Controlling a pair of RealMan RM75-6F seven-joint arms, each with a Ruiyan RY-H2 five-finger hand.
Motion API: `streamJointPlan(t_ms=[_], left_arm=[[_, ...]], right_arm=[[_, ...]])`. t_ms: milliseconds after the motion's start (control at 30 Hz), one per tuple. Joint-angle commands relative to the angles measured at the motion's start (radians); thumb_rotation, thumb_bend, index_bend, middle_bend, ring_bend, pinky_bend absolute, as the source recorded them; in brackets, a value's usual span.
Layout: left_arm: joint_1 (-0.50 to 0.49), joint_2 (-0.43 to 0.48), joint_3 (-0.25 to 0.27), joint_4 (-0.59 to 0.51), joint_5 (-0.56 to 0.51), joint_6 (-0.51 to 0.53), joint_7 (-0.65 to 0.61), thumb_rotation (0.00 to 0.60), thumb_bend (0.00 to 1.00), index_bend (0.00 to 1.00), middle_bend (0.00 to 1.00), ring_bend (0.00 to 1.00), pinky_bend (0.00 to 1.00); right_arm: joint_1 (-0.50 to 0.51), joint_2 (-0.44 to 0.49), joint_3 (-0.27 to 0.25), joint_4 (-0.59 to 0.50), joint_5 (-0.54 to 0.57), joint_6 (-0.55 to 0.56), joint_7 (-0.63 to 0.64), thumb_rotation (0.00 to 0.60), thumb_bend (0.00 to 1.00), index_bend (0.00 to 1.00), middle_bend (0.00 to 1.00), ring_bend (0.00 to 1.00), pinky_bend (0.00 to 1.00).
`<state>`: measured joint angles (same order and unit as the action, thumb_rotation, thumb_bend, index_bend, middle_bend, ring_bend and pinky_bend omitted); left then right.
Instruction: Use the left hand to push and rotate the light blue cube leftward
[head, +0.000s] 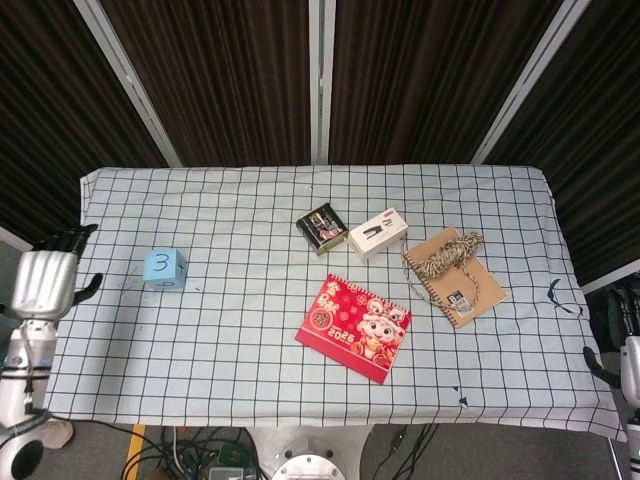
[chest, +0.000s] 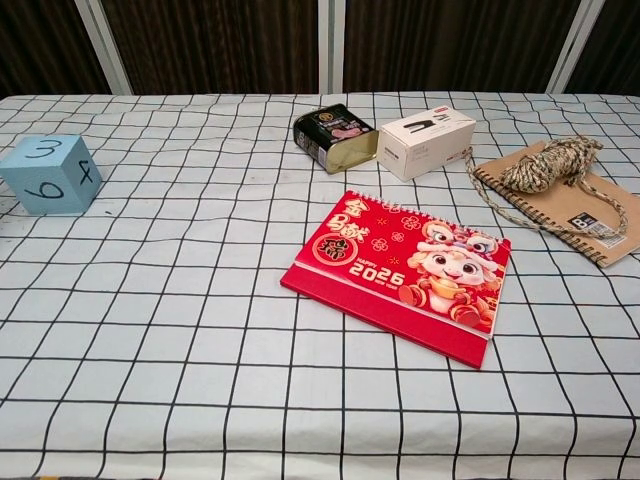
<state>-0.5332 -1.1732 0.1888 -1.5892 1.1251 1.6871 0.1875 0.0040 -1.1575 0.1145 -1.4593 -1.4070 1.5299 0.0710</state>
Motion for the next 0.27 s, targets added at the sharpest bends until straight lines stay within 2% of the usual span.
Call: streamJointPlan(t_ms=[33,267], left_arm=[[0.234,-0.102,0.041,0.151,0.171,0.164,-0.185,0.6,0.0,0.12,0.0,0.0,0.08],[0.303,-0.118,0.004,0.188,0.233,0.142,-0.247,0.6,0.0,0.12,0.0,0.0,0.07]], right_arm=[[-0.015,-0.014,-0.011,0.016,-0.013,0.02,0.01,0.6,0.19,0.0,0.0,0.0,0.0],[-0.031,-0.028,-0.026,0.033,-0.042,0.05,0.009,0.6,0.19,0.0,0.0,0.0,0.0]])
